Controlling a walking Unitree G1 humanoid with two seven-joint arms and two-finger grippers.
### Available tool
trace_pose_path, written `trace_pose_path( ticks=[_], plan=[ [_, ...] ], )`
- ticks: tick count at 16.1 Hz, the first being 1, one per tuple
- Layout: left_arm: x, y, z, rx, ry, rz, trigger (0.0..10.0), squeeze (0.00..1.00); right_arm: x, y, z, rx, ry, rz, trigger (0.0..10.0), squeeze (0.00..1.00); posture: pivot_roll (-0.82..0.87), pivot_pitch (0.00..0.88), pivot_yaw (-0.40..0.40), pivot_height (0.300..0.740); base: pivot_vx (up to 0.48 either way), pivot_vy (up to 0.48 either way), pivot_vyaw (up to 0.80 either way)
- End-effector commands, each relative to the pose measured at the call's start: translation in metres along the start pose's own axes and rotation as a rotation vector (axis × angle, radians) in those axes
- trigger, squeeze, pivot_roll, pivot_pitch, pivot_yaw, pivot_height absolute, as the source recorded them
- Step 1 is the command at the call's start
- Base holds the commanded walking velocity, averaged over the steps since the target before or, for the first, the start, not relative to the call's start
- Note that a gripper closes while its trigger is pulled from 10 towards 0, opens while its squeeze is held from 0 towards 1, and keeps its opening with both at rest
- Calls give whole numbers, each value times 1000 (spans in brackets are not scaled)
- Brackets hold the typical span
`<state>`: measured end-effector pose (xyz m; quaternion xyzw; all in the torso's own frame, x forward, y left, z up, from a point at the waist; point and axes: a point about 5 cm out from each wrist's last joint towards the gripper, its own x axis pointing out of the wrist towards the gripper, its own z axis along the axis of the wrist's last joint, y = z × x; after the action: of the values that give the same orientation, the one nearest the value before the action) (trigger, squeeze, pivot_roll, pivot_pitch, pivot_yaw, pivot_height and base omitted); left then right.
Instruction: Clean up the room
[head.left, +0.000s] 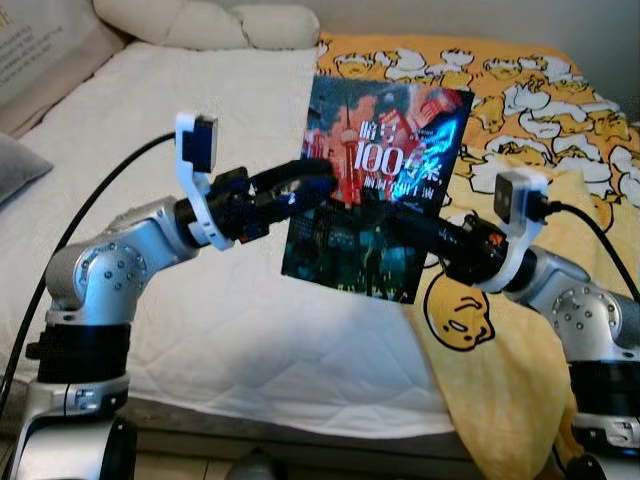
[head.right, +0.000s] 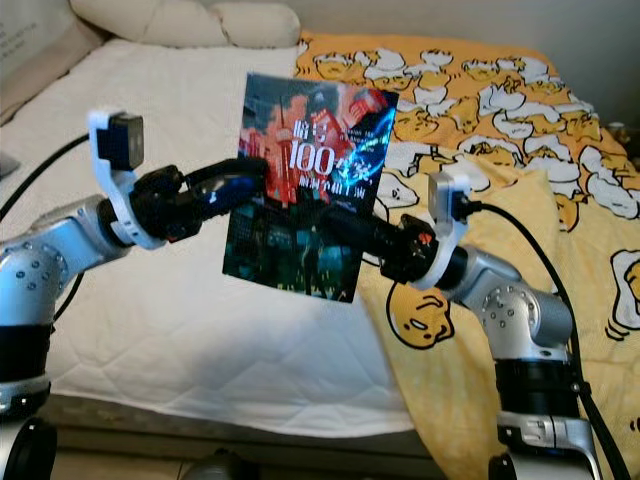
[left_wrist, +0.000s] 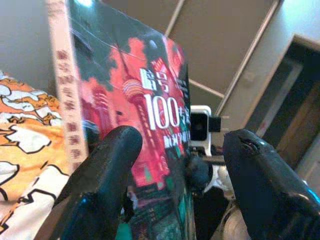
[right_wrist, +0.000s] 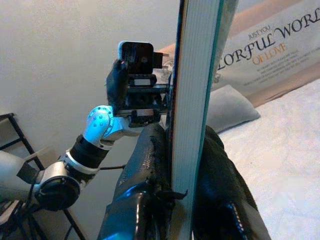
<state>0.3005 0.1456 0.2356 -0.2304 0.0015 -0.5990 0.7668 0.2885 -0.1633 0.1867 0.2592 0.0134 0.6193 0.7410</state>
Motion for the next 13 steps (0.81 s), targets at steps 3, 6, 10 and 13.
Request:
trace_pose_path(
  ticks=[3, 6, 10, 13],
  plan=[
    [-28, 6, 22, 30, -85, 68, 10000, 1000, -7, 6, 18, -67, -44, 2, 0, 0, 1, 0, -6, 740, 0, 0, 0],
    [-40, 15, 27, 48, -96, 131, 10000, 1000, -5, 10, 26, -75, -46, 28, 0, 0, 1, 0, -9, 740, 0, 0, 0],
    [-17, 1, 10, -34, -63, -26, 10000, 1000, 8, 10, 17, -51, -26, 65, 0, 0, 5, 0, -14, 740, 0, 0, 0],
    [-7, 9, -4, -28, -11, 10, 10000, 67, 12, 12, 13, -36, -22, 80, 0, 0, 0, 0, -9, 740, 0, 0, 0]
  ],
)
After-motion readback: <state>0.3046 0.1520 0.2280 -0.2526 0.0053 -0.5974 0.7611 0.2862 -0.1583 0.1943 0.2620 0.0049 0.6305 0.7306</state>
